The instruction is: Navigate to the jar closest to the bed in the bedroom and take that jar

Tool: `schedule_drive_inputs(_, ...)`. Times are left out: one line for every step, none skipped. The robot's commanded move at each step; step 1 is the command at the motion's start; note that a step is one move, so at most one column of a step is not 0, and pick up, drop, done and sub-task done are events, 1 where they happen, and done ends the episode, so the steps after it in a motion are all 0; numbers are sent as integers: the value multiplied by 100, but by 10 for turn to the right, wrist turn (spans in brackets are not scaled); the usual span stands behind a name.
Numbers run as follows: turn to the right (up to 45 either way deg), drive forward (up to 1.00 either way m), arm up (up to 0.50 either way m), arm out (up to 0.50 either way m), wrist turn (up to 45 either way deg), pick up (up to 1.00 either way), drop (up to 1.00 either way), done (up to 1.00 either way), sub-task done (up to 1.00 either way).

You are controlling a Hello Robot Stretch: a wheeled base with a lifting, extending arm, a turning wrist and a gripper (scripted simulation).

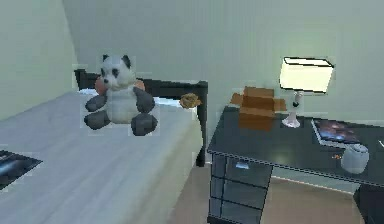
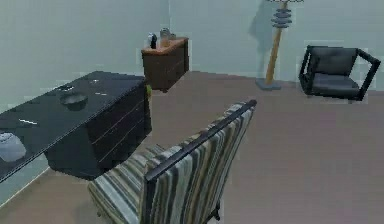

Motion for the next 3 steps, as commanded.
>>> schedule_drive_inputs(270, 0, 0, 0, 0, 0, 0, 0, 0)
schedule_drive_inputs(0, 70, 0, 0, 0, 0, 0, 0, 0)
schedule_drive_inputs(-450, 0, 0, 0, 0, 0, 0, 0, 0)
